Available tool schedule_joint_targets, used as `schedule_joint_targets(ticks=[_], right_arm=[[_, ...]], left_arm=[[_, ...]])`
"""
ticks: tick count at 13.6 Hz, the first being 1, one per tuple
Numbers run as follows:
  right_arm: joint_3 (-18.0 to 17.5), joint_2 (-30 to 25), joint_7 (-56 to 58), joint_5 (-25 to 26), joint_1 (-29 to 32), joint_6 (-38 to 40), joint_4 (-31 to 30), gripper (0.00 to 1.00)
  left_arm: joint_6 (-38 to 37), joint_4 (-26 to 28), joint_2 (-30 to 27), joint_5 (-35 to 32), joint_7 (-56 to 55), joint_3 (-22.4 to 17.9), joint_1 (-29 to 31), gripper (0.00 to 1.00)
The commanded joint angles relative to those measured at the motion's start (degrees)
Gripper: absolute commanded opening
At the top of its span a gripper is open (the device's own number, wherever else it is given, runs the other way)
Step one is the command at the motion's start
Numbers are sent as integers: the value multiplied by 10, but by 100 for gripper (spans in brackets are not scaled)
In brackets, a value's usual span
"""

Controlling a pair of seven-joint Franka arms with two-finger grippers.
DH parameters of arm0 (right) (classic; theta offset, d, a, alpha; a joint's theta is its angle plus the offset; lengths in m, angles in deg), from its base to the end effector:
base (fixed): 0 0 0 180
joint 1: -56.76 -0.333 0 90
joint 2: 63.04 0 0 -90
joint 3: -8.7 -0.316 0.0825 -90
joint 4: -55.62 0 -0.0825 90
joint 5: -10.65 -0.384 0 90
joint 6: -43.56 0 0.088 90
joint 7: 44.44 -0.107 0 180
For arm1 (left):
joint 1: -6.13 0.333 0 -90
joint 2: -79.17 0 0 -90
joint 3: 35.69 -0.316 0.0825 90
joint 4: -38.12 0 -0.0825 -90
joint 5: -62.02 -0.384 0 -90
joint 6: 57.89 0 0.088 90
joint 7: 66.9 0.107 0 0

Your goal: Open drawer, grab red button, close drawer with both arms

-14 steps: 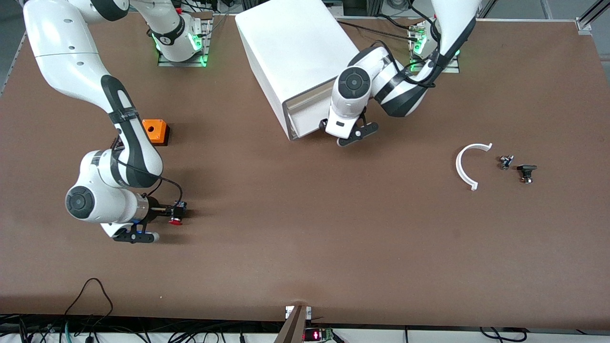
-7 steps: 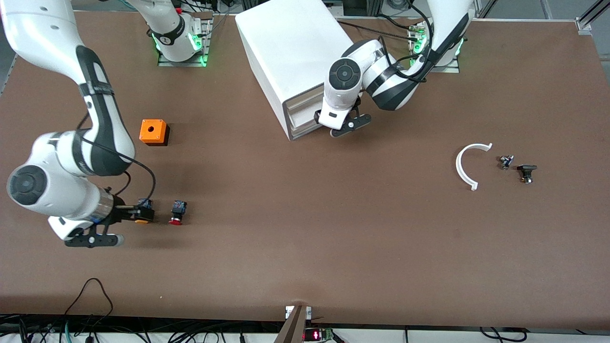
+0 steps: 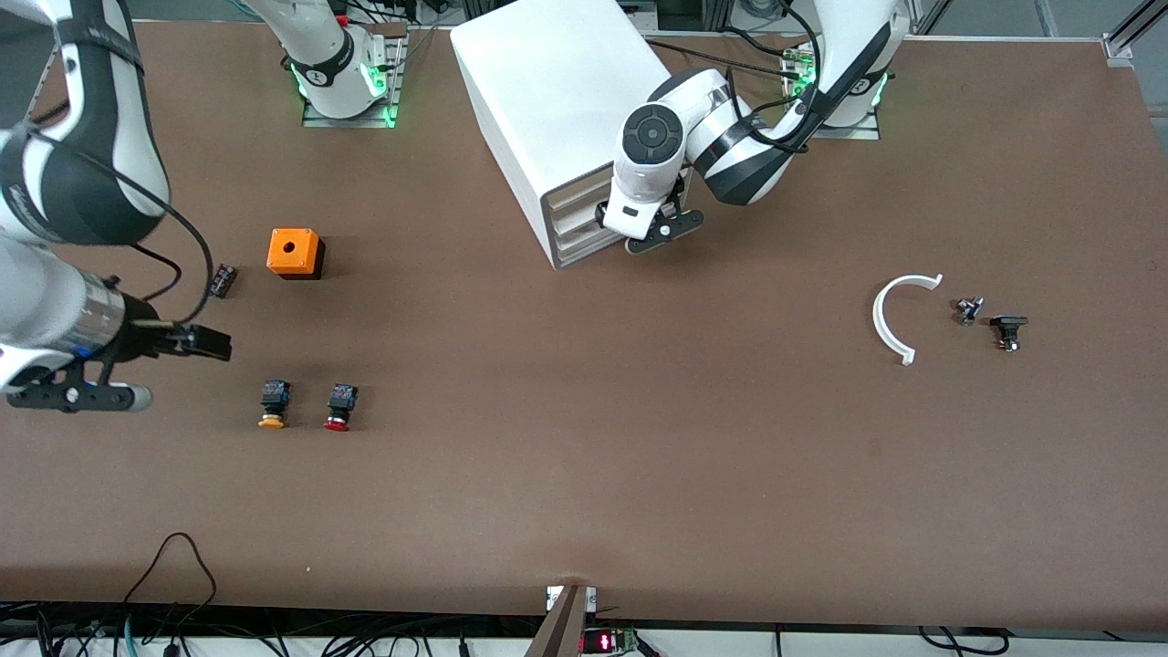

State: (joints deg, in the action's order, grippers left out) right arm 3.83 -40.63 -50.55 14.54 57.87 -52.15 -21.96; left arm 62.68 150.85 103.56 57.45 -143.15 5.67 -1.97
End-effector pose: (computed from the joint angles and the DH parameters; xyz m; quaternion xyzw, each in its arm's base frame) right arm 0.6684 0.0277 0.4958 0.9990 -0.0185 -0.0350 0.0204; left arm 0.3968 -0.4343 0.2917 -0.9664 -0.2162 0.1359 0.0301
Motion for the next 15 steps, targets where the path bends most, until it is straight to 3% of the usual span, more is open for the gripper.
schedule_joint_targets(ticks=[1,4,7,10,13,15], right_arm=[[-2,-51,-8,0,2,30,-28,100],[-6,-97,-9,-42,1,55,-28,100],[-4,-133,-9,-47,1,75,-38,100],[-2,-215,-16,-42,1,49,-126,100],[-1,-297,-25,-39,1,-39,-252,100],[-1,-302,-24,-38,1,-35,-255,100]], left_arm=[[-4,14,-19,13,-4,10,5,100],[-8,14,-19,13,0,11,5,100],[-14,11,-20,13,3,11,6,100],[-31,2,-30,11,22,11,30,100],[-109,-41,-54,6,111,9,60,100],[-189,-103,-57,4,158,9,86,100]])
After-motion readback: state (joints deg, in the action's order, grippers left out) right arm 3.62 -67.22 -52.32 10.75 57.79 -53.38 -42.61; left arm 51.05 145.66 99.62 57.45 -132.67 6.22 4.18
